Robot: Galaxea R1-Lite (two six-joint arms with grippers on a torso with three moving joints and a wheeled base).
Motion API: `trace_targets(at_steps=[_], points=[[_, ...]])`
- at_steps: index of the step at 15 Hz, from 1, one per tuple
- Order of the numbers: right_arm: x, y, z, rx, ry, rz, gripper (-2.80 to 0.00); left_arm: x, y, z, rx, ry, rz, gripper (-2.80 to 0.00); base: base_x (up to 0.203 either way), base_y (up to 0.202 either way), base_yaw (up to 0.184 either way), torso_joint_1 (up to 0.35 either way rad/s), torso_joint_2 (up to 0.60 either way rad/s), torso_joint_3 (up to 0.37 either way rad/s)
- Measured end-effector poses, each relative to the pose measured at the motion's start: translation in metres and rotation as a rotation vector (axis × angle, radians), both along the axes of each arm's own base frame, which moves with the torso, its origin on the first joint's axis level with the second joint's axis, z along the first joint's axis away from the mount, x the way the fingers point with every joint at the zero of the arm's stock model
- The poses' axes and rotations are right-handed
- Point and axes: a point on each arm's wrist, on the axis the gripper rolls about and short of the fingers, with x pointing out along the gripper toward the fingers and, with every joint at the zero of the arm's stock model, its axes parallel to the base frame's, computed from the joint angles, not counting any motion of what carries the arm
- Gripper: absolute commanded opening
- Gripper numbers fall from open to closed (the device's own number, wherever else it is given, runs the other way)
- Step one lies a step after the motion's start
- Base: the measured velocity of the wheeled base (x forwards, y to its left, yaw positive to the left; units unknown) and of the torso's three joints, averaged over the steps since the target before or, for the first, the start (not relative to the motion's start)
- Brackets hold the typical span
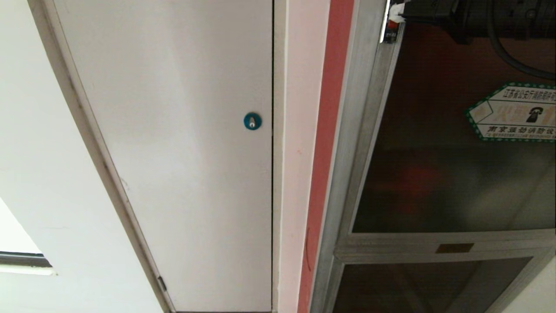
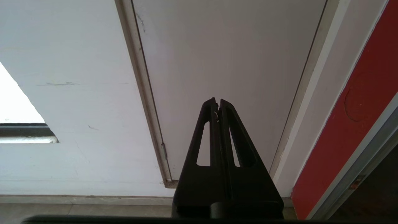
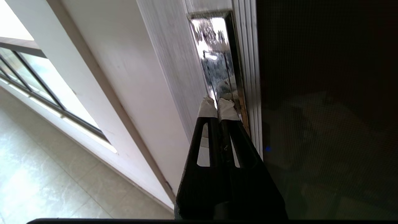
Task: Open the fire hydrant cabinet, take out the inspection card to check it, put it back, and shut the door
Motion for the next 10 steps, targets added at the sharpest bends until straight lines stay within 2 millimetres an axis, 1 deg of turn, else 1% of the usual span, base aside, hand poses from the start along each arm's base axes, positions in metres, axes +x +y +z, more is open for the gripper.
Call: trace_targets(at_steps=[4, 6, 8, 10], points=[[-0.001, 0.000, 0.000, -0.001, 0.003, 0.000, -2.80, 0.000, 0.000, 0.000, 0.000, 0.000, 0.001, -2.80, 0.000, 0.000, 0.000, 0.000, 0.00, 0.000], [-0.006, 0.001, 0.002, 0.001, 0.000, 0.009, -2.80, 0.000, 0.000, 0.000, 0.000, 0.000, 0.001, -2.80, 0.000, 0.000, 0.000, 0.000, 0.00, 0.000], [-0.017, 0.004, 0.006, 0.002, 0.000, 0.028, -2.80, 0.000, 0.000, 0.000, 0.000, 0.000, 0.001, -2.80, 0.000, 0.000, 0.000, 0.000, 0.00, 0.000], [-0.037, 0.009, 0.012, 0.005, 0.003, 0.067, -2.80, 0.000, 0.000, 0.000, 0.000, 0.000, 0.000, -2.80, 0.000, 0.000, 0.000, 0.000, 0.00, 0.000]])
